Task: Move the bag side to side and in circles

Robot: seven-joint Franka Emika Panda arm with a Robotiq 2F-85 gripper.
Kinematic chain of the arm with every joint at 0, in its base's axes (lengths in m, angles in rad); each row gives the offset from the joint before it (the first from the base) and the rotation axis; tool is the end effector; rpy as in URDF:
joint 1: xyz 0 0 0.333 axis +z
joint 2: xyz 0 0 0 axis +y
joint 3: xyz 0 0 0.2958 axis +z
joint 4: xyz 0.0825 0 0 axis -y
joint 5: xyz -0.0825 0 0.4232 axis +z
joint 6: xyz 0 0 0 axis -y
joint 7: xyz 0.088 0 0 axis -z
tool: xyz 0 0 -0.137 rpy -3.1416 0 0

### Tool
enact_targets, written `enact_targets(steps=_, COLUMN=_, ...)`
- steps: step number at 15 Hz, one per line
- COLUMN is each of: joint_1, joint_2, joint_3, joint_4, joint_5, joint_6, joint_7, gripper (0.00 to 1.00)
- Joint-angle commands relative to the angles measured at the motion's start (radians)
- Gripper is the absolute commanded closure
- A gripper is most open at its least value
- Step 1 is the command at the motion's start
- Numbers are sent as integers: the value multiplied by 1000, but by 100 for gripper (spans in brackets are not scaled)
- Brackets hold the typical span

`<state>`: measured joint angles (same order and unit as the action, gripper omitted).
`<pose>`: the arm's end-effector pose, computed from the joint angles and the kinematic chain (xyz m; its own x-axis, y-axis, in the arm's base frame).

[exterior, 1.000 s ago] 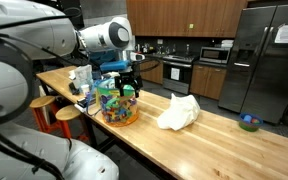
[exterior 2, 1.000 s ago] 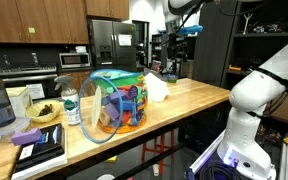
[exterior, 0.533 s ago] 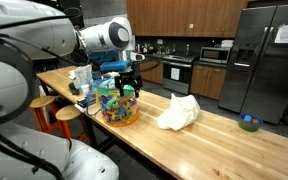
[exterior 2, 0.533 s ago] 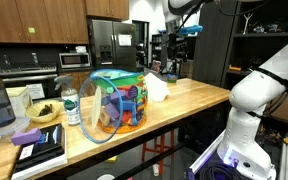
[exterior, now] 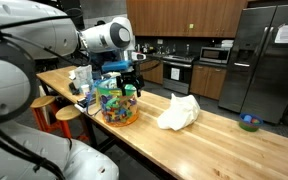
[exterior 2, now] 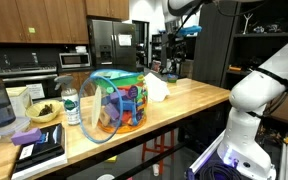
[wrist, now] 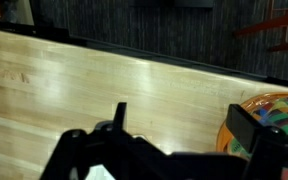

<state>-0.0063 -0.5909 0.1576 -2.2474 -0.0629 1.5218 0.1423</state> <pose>0.3983 0.0577 0.5210 0.9927 -0.0319 -0.1165 -0.0120 -0.9857 0.1678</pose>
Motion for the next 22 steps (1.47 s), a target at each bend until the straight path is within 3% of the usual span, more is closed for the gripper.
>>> enact_targets(steps=1, joint_1=-3, joint_2=80, joint_3=-29, joint_4=53, joint_5=-46, joint_6=70, joint_7=15, gripper=0)
enact_targets(steps=12, joint_1=-55, joint_2=432, joint_3=-134, joint_4=268, joint_5=-184, joint_6=436, joint_7=-2, gripper=0)
enact_targets(steps=22, joint_1=-7, joint_2=655, joint_3=-138, joint_4=445, joint_5=-226, joint_6=458, joint_7=85, gripper=0)
